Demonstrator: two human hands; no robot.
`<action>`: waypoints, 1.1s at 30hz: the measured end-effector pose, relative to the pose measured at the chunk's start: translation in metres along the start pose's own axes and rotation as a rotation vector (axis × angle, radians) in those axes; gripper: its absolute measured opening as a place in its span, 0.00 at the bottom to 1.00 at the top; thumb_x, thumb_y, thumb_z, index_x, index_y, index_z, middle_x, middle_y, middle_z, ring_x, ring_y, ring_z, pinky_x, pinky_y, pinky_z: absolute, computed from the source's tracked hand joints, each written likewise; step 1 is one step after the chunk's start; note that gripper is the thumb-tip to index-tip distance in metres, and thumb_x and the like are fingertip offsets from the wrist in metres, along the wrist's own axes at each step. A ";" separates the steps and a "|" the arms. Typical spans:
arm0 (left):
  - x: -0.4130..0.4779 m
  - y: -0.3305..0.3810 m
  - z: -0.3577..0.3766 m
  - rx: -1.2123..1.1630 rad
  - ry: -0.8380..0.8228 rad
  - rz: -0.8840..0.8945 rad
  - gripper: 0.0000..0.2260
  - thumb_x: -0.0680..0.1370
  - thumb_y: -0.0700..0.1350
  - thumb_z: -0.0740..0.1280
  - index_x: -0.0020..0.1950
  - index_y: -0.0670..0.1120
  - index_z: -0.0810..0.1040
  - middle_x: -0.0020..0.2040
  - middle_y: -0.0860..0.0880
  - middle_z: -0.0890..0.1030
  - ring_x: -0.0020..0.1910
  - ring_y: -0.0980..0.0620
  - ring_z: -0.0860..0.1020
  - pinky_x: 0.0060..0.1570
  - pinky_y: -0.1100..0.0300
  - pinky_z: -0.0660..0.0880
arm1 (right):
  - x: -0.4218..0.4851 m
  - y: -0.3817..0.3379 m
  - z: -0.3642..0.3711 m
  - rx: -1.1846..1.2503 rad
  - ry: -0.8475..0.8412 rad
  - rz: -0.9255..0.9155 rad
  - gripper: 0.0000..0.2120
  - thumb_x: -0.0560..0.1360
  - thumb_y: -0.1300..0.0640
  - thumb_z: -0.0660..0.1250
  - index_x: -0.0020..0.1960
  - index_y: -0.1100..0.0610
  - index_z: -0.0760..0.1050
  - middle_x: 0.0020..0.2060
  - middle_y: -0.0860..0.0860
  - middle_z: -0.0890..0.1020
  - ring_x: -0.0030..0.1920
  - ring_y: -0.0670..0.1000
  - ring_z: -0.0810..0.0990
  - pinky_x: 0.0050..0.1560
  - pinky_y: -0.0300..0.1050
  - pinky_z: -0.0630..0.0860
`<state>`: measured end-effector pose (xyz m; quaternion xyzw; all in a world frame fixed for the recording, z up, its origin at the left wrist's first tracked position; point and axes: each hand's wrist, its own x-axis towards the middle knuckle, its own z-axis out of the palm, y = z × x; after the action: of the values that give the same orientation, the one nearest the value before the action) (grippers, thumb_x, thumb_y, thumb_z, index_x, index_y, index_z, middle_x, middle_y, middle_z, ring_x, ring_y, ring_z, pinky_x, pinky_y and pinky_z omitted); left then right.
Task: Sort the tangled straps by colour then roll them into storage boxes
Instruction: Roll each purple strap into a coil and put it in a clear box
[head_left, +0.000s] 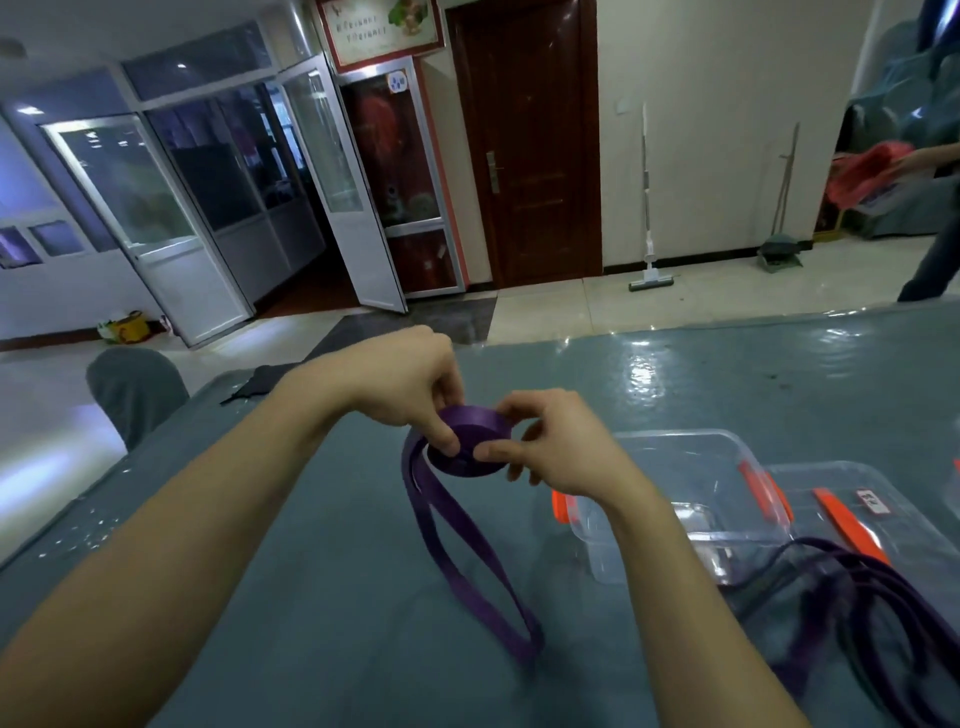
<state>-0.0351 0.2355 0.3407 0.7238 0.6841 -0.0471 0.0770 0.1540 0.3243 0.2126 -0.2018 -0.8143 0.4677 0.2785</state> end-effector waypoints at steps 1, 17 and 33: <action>0.000 0.003 0.001 0.045 0.002 0.015 0.13 0.69 0.59 0.84 0.49 0.56 0.91 0.36 0.64 0.86 0.38 0.64 0.84 0.40 0.60 0.79 | -0.004 0.004 0.004 0.045 0.019 0.001 0.11 0.72 0.51 0.84 0.50 0.47 0.84 0.40 0.47 0.88 0.33 0.52 0.88 0.37 0.56 0.86; -0.002 -0.014 0.078 -1.097 0.519 0.056 0.23 0.70 0.58 0.85 0.62 0.53 0.89 0.57 0.46 0.90 0.58 0.44 0.89 0.61 0.52 0.85 | -0.015 0.005 0.012 0.982 0.310 -0.085 0.18 0.75 0.54 0.76 0.60 0.62 0.78 0.52 0.63 0.86 0.36 0.55 0.87 0.44 0.46 0.86; 0.013 0.004 0.043 0.027 -0.074 -0.014 0.09 0.71 0.56 0.84 0.48 0.55 0.91 0.36 0.59 0.87 0.38 0.59 0.84 0.41 0.58 0.79 | -0.017 0.029 0.017 -0.043 0.113 0.041 0.16 0.71 0.41 0.83 0.52 0.46 0.85 0.44 0.42 0.87 0.30 0.49 0.84 0.37 0.50 0.82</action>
<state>-0.0284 0.2406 0.2965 0.7179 0.6849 -0.0839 0.0922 0.1583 0.3174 0.1758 -0.2505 -0.8028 0.4433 0.3102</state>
